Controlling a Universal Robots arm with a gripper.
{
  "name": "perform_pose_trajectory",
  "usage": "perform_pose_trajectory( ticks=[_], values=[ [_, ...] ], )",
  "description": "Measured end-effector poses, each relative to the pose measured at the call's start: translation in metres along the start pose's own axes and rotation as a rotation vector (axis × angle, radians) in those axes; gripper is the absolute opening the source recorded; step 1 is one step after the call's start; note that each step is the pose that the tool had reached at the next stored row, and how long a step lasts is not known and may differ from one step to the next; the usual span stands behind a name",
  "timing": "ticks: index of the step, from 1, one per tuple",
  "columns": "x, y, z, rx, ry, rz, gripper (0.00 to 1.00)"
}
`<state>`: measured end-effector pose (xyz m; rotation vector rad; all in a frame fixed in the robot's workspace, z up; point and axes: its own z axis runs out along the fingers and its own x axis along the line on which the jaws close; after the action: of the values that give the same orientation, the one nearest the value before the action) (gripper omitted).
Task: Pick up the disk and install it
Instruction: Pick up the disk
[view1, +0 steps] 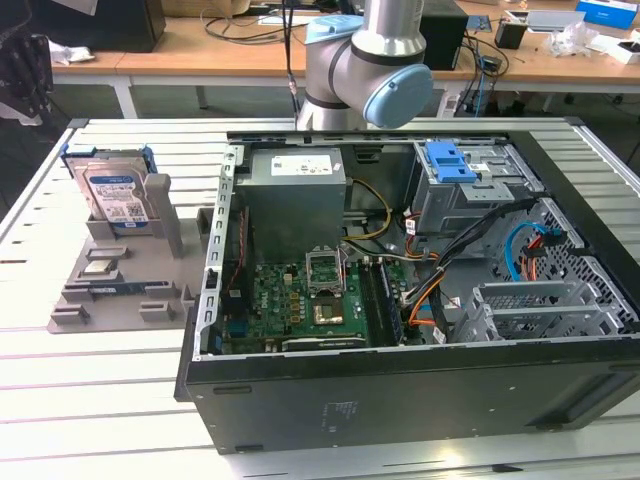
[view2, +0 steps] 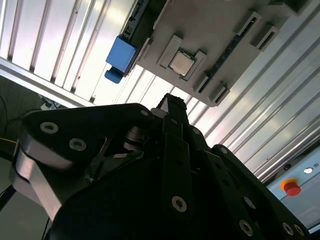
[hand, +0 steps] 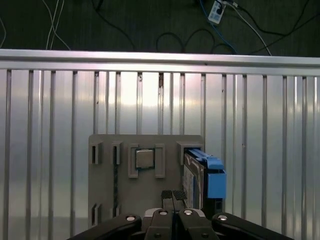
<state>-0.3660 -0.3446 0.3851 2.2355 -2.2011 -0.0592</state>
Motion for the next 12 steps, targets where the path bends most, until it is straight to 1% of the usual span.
perform_pose_trajectory(
  ticks=[1, 3, 4, 5, 7, 8, 9, 12],
  values=[
    [0.0000, 0.0000, 0.0000, 0.0001, 0.0000, -0.001, 0.17],
    [0.0000, 0.0000, 0.0000, 0.0000, 0.0000, -0.002, 0.17],
    [0.0000, 0.0000, 0.0000, 0.0000, 0.0001, -0.004, 0.29],
    [0.0000, 0.0000, 0.0000, 0.0000, 0.0001, -0.004, 0.29],
    [0.0000, 0.0000, 0.0000, 0.0000, 0.0002, -0.006, 0.42],
    [0.0000, 0.0000, 0.0000, -0.0001, 0.0002, -0.006, 0.42],
    [0.0000, 0.0000, 0.0000, -0.0001, 0.0002, -0.007, 0.48],
    [0.0000, 0.0000, 0.0000, -0.0002, 0.0003, -0.009, 0.48]
  ],
)
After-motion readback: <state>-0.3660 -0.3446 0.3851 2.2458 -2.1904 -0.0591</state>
